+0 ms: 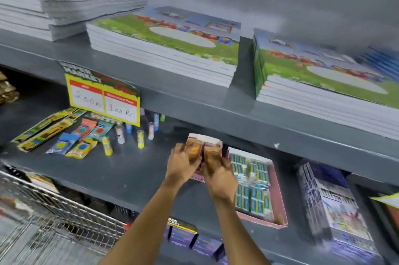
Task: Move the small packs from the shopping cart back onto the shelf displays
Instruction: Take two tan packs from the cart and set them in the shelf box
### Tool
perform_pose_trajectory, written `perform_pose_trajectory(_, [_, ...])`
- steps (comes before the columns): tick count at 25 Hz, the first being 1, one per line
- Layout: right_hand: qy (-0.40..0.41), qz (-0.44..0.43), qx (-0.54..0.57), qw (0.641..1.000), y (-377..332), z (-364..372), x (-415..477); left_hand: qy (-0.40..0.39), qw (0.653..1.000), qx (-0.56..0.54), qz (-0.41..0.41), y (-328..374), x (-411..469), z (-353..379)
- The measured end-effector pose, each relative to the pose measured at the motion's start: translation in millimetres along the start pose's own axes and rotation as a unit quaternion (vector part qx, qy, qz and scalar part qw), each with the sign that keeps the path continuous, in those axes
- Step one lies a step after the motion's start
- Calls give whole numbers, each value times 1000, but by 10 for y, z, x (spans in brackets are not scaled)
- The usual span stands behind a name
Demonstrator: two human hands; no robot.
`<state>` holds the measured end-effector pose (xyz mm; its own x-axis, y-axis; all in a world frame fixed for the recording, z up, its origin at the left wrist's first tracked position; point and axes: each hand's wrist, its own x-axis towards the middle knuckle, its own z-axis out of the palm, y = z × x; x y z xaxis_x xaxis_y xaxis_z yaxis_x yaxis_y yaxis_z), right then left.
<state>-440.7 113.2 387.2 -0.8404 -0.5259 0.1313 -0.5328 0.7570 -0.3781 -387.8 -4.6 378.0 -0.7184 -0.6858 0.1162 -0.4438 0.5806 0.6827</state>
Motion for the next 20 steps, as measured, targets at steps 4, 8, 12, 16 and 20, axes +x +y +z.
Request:
perform_pose_trajectory(4, [39, 9, 1, 999, 31, 69, -36, 9, 999, -29, 10, -76, -3, 62])
perform_pose_trajectory(8, [68, 11, 5, 998, -5, 125, -27, 24, 999, 47, -3, -174, -95, 138])
perform_pose_trajectory(12, [77, 20, 17, 997, -17, 191, 25, 10, 996, 84, -6, -224, -69, 176])
perform_pose_trajectory(16, [71, 14, 59, 996, -75, 221, 146, 11, 997, 82, -8, -212, 30, 209])
perform_pose_trajectory(20, [101, 19, 50, 993, -9, 233, 103, 34, 997, 69, 0, -244, -37, 254])
